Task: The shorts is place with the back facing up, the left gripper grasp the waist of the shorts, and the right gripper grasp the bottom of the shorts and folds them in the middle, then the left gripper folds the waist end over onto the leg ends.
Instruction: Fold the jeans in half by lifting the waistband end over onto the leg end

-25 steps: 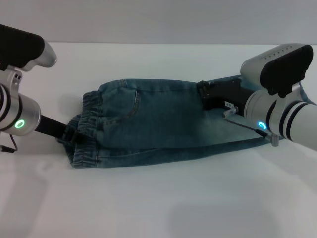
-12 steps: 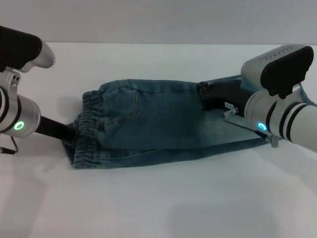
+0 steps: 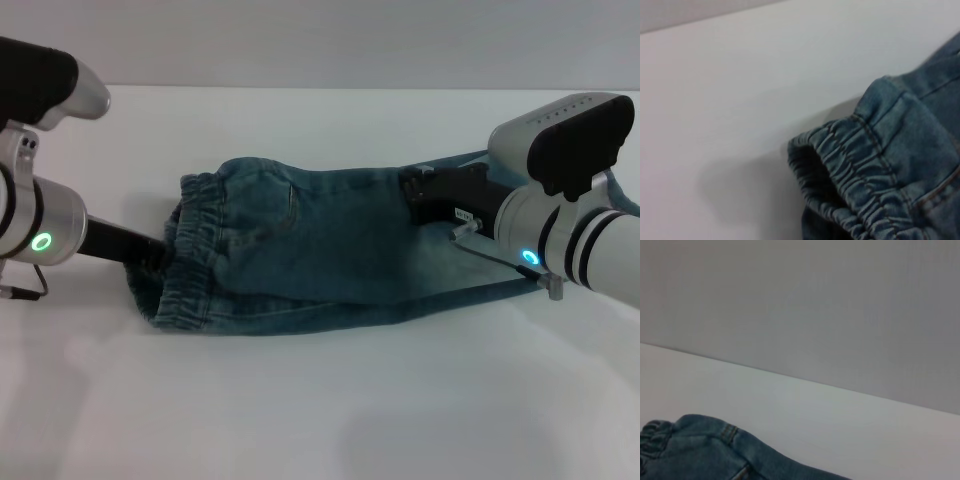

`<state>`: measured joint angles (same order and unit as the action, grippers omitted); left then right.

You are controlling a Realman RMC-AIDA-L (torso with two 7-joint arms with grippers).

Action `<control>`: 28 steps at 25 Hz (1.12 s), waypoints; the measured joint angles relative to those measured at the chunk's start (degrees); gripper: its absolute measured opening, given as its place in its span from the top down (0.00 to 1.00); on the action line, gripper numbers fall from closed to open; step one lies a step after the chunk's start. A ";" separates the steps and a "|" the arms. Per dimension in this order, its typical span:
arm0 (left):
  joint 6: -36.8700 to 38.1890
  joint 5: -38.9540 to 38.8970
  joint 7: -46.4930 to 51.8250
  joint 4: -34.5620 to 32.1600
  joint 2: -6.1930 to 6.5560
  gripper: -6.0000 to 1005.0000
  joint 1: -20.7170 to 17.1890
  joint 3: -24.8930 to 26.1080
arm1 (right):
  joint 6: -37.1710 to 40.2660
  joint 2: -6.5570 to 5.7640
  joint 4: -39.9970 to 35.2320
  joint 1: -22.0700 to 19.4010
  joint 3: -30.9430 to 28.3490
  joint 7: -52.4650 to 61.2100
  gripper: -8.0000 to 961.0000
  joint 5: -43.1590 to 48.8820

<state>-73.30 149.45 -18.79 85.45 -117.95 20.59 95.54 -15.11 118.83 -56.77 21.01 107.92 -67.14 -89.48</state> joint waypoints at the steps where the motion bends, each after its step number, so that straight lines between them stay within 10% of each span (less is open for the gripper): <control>1: 0.00 -0.38 0.00 0.86 0.00 0.95 -0.35 0.08 | 0.00 0.00 0.00 -0.01 0.00 0.00 0.98 0.00; 28: 3.36 -12.89 -0.96 23.88 0.09 0.94 -5.95 1.50 | 0.20 0.34 0.83 3.07 2.28 0.50 0.98 -2.59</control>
<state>-69.93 136.56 -19.76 109.33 -117.86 14.64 97.04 -14.91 119.17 -55.94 24.08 110.21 -66.64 -92.06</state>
